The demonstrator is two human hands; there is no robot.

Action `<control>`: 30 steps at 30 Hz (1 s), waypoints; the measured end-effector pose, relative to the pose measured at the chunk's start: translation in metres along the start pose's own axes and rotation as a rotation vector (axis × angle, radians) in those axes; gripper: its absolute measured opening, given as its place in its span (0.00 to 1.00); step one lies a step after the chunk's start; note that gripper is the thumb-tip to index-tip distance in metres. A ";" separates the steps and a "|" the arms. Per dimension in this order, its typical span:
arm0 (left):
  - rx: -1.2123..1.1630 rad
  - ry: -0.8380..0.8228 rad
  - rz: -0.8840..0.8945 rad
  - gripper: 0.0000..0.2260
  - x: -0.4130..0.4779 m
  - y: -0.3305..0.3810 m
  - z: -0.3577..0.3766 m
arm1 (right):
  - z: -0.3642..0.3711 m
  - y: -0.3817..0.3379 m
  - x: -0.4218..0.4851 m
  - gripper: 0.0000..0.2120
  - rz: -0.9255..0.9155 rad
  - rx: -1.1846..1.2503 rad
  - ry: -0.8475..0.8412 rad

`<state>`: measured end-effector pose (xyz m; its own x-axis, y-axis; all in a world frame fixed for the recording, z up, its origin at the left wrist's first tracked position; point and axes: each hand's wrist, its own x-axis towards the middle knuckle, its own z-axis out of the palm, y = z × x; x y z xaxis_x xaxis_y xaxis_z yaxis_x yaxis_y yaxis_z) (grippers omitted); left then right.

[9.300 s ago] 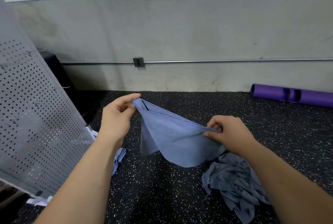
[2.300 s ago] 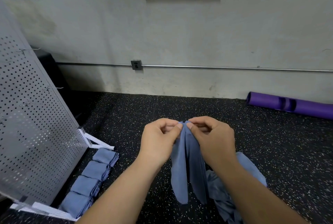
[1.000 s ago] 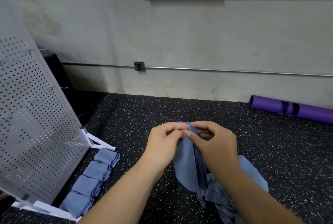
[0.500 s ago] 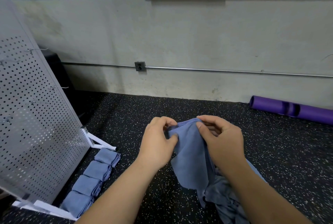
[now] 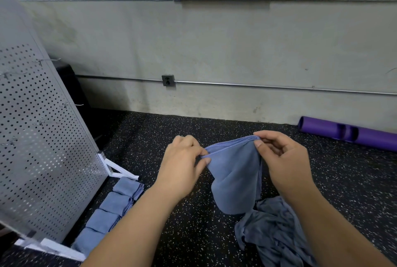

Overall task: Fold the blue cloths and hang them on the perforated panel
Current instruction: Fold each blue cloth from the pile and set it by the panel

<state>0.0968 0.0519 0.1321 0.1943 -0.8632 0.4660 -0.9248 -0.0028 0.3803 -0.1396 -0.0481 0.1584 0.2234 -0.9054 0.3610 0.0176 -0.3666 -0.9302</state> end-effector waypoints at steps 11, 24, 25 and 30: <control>-0.039 0.118 0.049 0.09 0.005 -0.008 -0.023 | -0.014 0.012 -0.004 0.15 -0.066 -0.403 -0.106; -0.164 -0.017 0.090 0.07 0.005 -0.016 -0.032 | -0.022 0.020 0.002 0.16 -0.051 -0.456 -0.143; -0.169 -0.054 0.091 0.06 0.004 -0.017 -0.032 | -0.023 0.022 0.003 0.17 -0.054 -0.481 -0.142; -0.169 -0.129 0.074 0.06 0.002 -0.016 -0.033 | -0.027 0.023 0.005 0.12 -0.102 -0.640 -0.184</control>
<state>0.1232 0.0668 0.1532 0.0743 -0.9151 0.3962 -0.8651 0.1385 0.4821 -0.1644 -0.0667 0.1404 0.4146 -0.8290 0.3754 -0.5213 -0.5544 -0.6488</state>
